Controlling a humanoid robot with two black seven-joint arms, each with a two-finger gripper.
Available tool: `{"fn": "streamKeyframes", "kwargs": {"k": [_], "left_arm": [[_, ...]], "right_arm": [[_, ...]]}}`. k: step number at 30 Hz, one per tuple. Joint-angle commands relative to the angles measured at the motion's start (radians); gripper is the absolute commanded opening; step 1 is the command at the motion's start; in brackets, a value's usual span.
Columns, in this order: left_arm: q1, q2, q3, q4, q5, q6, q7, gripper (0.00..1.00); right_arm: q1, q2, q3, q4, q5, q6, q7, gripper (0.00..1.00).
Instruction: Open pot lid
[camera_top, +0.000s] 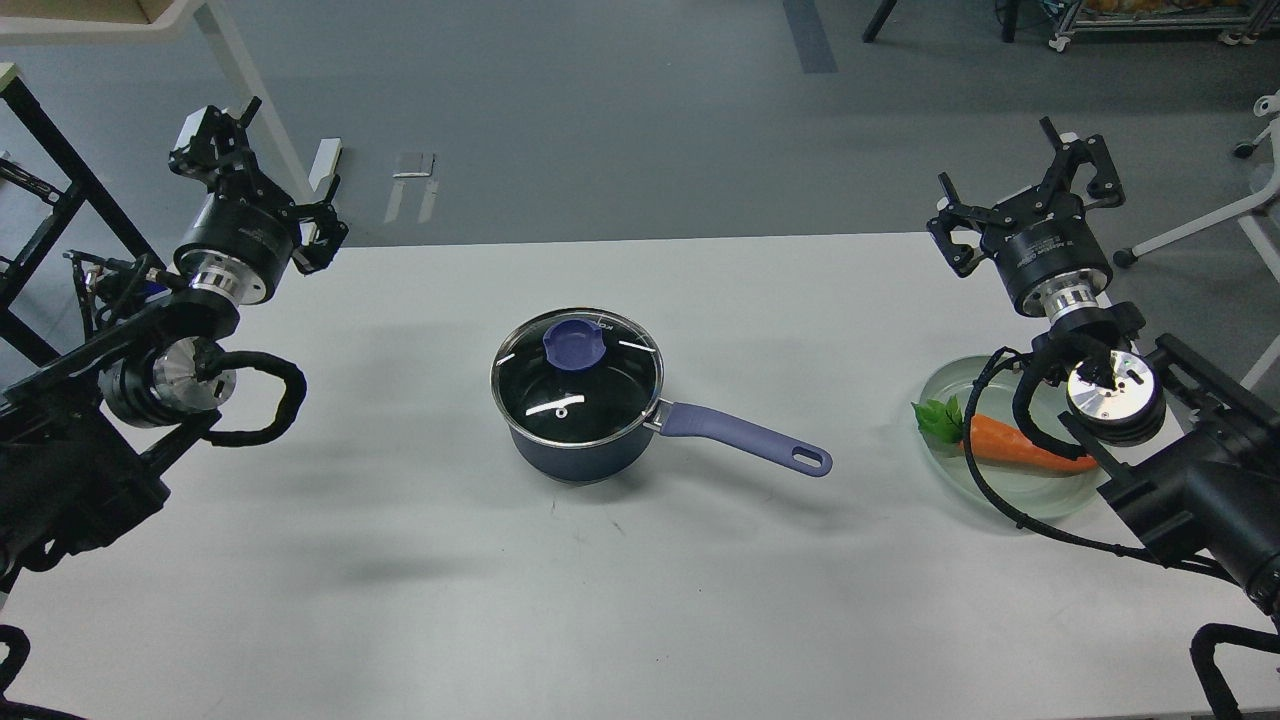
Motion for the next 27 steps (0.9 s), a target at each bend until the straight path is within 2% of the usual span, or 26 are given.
{"fn": "streamKeyframes", "kwargs": {"k": [1, 11, 17, 20, 21, 24, 27], "left_arm": [[0.013, 0.012, 0.000, -0.005, 0.001, 0.009, -0.003, 1.00], [0.012, 0.030, 0.009, -0.003, 0.005, 0.008, 0.010, 1.00], [0.012, 0.062, 0.003, -0.003, 0.007, -0.006, 0.012, 1.00], [0.012, 0.062, 0.003, -0.003, 0.007, -0.006, 0.012, 1.00], [-0.002, 0.084, 0.003, 0.029, 0.009, -0.070, 0.030, 1.00], [-0.014, 0.085, 0.002, 0.047, 0.009, -0.089, 0.063, 1.00], [-0.025, 0.085, 0.003, 0.047, 0.009, -0.084, 0.064, 1.00]], "right_arm": [[-0.001, 0.003, -0.003, 0.004, 0.000, 0.004, 0.000, 1.00], [0.002, 0.006, -0.027, 0.016, 0.000, -0.004, 0.000, 1.00], [0.069, -0.078, -0.113, 0.045, -0.026, -0.007, 0.004, 1.00], [0.070, -0.078, -0.113, 0.045, -0.026, -0.007, 0.004, 1.00], [0.203, -0.172, -0.306, 0.068, -0.108, -0.010, 0.014, 1.00], [0.313, -0.231, -0.454, 0.111, -0.234, -0.058, 0.014, 1.00], [0.417, -0.242, -0.595, 0.172, -0.386, -0.131, 0.014, 1.00]]}}
